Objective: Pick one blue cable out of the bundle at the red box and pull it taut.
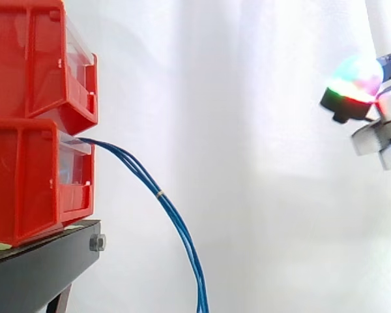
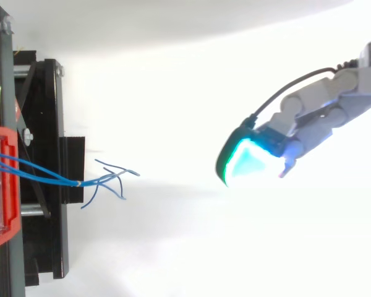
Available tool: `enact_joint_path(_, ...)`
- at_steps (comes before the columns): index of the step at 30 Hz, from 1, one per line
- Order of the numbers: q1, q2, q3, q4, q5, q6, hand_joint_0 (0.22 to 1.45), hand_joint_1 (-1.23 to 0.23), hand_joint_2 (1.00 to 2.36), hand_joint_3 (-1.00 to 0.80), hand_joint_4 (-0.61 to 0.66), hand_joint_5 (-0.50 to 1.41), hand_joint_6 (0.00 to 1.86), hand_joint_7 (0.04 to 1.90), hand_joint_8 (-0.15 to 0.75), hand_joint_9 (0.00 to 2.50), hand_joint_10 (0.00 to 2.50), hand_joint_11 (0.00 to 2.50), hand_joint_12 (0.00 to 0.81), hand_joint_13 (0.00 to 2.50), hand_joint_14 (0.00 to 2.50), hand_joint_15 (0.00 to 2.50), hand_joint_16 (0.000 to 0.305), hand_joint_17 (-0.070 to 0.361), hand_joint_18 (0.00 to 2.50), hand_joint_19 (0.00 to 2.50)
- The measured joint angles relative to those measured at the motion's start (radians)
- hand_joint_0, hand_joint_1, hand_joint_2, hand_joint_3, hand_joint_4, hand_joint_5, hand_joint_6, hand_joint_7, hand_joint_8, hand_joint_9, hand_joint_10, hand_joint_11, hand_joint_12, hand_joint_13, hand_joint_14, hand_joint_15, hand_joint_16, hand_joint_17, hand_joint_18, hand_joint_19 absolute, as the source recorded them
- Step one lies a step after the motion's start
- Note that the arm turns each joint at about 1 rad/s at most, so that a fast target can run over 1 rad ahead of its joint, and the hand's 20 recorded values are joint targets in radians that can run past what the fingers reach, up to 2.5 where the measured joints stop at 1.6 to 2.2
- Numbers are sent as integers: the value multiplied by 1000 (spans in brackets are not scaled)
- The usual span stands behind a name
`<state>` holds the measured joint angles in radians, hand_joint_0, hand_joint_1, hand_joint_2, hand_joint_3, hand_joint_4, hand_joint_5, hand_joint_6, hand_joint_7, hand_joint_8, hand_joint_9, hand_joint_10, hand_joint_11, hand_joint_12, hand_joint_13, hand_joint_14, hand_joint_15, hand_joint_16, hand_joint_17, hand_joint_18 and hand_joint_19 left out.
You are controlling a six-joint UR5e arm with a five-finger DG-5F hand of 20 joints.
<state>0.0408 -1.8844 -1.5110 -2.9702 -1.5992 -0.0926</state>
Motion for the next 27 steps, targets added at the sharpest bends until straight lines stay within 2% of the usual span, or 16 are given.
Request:
enact_joint_path(4,5,-48,0,64,-1,1,493,-889,1000,-500,128,-205,502,730,268,135,4,225,386,55,6,162,60,135,52,223)
enact_joint_path(9,10,-112,0,182,4,7,482,-887,1000,-500,120,-205,502,726,271,152,3,232,390,71,6,170,61,137,48,234)
enact_joint_path(15,20,-180,1,332,44,27,477,-903,1000,-500,131,-198,501,709,287,219,3,191,396,137,6,147,62,140,134,202)
enact_joint_path(19,28,-216,4,402,61,51,474,-896,1000,-500,143,-195,501,705,296,261,4,236,399,154,6,156,62,140,143,208)
enact_joint_path(23,38,-232,4,428,85,53,469,-882,1000,-500,148,-195,501,705,297,259,6,237,402,158,7,156,63,142,146,214)
enact_joint_path(27,44,-271,10,439,124,64,463,-870,1000,-500,153,-196,501,705,299,254,3,223,404,160,6,157,63,143,150,218)
